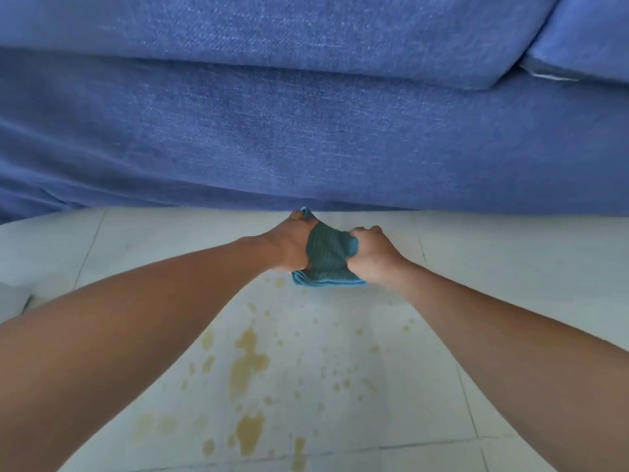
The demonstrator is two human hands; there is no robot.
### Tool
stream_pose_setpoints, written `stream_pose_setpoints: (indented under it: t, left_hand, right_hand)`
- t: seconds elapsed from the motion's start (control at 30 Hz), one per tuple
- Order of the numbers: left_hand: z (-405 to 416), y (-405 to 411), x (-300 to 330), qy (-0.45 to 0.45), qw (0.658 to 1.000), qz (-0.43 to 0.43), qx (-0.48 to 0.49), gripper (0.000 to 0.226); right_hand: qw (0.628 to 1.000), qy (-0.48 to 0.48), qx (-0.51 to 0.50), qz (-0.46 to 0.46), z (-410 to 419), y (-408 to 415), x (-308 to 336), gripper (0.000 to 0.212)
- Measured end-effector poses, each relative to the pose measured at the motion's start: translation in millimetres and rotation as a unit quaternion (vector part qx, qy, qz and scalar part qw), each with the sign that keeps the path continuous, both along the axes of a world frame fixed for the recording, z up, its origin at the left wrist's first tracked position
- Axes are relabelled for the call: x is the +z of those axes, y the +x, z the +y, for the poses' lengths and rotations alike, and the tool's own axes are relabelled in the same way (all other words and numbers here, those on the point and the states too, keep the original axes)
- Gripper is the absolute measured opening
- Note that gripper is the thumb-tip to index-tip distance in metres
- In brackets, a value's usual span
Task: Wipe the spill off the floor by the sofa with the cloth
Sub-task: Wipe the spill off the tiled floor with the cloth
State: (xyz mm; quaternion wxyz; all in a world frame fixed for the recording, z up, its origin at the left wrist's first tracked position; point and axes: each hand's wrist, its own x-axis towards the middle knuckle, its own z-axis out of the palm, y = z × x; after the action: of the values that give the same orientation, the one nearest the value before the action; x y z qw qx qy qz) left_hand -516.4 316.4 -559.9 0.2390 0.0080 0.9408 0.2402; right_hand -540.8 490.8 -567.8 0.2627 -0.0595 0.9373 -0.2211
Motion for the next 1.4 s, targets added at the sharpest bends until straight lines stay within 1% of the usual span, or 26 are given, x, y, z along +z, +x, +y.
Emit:
stream_pose_setpoints:
  t: [0.1, 0.23, 0.3, 0.37, 0.4, 0.43, 0.5, 0.53, 0.6, 0.63, 0.7, 0.77, 0.83, 0.9, 0.97, 1.1, 1.2, 1.4]
  left_hand:
    - [3.8, -1.5, -3.6, 0.005, 1.000, 0.008, 0.004, 0.083]
    - [18.0, 0.7, 0.2, -0.010, 0.999, 0.030, -0.016, 0.080]
    - [22.4, 7.0, -3.7, -0.048, 0.997, 0.040, -0.050, 0.078]
    - [23.0, 13.5, -8.8, -0.116, 0.986, 0.058, -0.102, 0.067]
    - [20.9, 16.6, -11.4, -0.145, 0.980, 0.065, -0.119, 0.061]
    - [17.6, 18.9, -13.5, -0.169, 0.974, 0.071, -0.131, 0.060]
    - [8.7, 22.6, -17.3, -0.211, 0.963, 0.065, -0.154, 0.070]
    - [5.0, 24.1, -18.9, -0.222, 0.960, 0.053, -0.164, 0.073]
    - [1.2, 28.9, -21.9, -0.226, 0.958, 0.030, -0.175, 0.074]
    - [0.3, 30.7, -23.1, -0.223, 0.958, 0.029, -0.176, 0.074]
    - [-2.7, 32.8, -24.3, -0.206, 0.964, 0.038, -0.163, 0.076]
    - [-9.6, 33.2, -23.7, -0.169, 0.977, 0.045, -0.122, 0.082]
    - [-19.1, 34.3, -22.6, -0.148, 0.982, 0.037, -0.110, 0.094]
    - [-25.9, 38.1, -21.4, -0.163, 0.976, 0.014, -0.143, 0.112]
    - [-29.4, 40.8, -17.9, -0.180, 0.969, -0.012, -0.169, 0.128]
    - [-26.2, 44.3, -9.7, -0.207, 0.954, -0.065, -0.209, 0.146]
    - [-23.4, 41.8, -8.0, -0.210, 0.950, -0.076, -0.218, 0.150]
    - [-24.4, 44.2, -6.8, -0.198, 0.953, -0.082, -0.214, 0.146]
  right_hand:
    - [0.999, 0.019, 0.038, 0.021, 4.7, -6.0, 2.9, 0.061]
    - [0.999, 0.025, 0.021, 0.033, 16.4, 3.4, 3.7, 0.047]
    - [0.996, 0.033, 0.040, 0.069, 24.8, 14.8, -8.5, 0.045]
    - [0.988, 0.070, 0.077, 0.117, 32.9, 23.4, -20.1, 0.046]
    - [0.981, 0.099, 0.099, 0.135, 36.7, 26.1, -24.0, 0.051]
    - [0.970, 0.134, 0.127, 0.156, 40.0, 26.6, -25.5, 0.055]
    - [0.939, 0.211, 0.190, 0.197, 44.8, 24.5, -22.8, 0.057]
    - [0.929, 0.234, 0.203, 0.201, 46.6, 23.8, -20.5, 0.058]
    - [0.931, 0.245, 0.200, 0.183, 46.8, 26.8, -17.1, 0.059]
    - [0.935, 0.235, 0.197, 0.178, 44.8, 28.9, -17.5, 0.060]
    - [0.945, 0.183, 0.203, 0.178, 36.3, 30.6, -21.7, 0.061]
    - [0.949, 0.141, 0.220, 0.174, 25.7, 26.0, -26.8, 0.064]
    - [0.954, 0.125, 0.230, 0.148, 17.9, 19.0, -30.5, 0.066]
    - [0.962, 0.114, 0.227, 0.105, 17.6, 16.8, -34.0, 0.067]
    - [0.964, 0.110, 0.225, 0.085, 24.0, 15.3, -37.0, 0.067]
    - [0.974, 0.135, 0.169, 0.063, 51.4, 0.7, -35.4, 0.069]
    - [0.977, 0.163, 0.127, 0.050, 86.3, -15.1, -34.7, 0.071]
    - [0.978, 0.196, 0.061, 0.031, 135.7, -17.6, -39.3, 0.070]
